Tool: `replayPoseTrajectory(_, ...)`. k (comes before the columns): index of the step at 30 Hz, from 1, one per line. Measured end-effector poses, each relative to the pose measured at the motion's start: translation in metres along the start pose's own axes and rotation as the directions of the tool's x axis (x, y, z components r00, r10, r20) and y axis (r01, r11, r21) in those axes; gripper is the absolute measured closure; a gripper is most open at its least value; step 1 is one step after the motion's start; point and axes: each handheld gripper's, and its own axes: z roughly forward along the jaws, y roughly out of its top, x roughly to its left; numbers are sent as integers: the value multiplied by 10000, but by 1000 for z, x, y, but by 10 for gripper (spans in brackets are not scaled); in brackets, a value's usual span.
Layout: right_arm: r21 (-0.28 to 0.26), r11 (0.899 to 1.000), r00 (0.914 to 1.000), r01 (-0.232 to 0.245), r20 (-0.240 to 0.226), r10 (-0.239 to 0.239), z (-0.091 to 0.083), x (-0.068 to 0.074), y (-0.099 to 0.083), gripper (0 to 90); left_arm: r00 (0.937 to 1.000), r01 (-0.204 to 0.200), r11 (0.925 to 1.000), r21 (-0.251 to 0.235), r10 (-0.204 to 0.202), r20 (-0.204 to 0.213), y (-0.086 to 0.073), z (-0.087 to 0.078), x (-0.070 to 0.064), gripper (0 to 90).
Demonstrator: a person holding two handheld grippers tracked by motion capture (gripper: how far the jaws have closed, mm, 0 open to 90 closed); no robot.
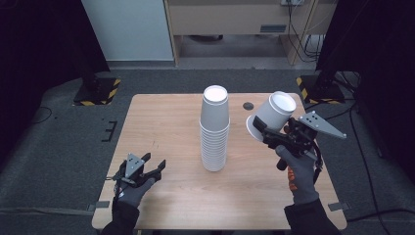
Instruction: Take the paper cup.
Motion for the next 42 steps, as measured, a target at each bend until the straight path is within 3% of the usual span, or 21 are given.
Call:
replayPoseTrajectory(10, 388, 9980, 9985, -509, -158, 516, -10, -7, -30, 146, 9995, -85, 9990, -441, 98, 300, 3, -3, -5, 337)
replayPoseTrajectory(18, 716, 9899, 9919, -1226, -259, 1247, -16, -17, -54, 145, 9987, -213, 9979, -611, 240, 445, 10, -6, -16, 412)
replayPoseTrajectory(27, 1033, 9803, 9852, -1685, -128, 1707, -19, -26, -73, 145, 9925, -436, 9954, -857, 530, 1099, 15, -4, -31, 415)
replayPoseTrajectory(34, 942, 9753, 9794, -1998, -111, 2017, -25, -31, -81, 145, 9857, -591, 9925, -1066, 750, 1512, 19, -4, -45, 422)
replayPoseTrajectory(35, 937, 9705, 9744, -2223, -124, 2244, -27, -33, -83, 145, 9839, -608, 9921, -1101, 781, 1607, 19, -3, -48, 421)
replayPoseTrajectory(42, 950, 9570, 9606, -2740, -204, 2770, -27, -36, -89, 145, 9759, -788, 9875, -1362, 1043, 1919, 22, 2, -64, 415)
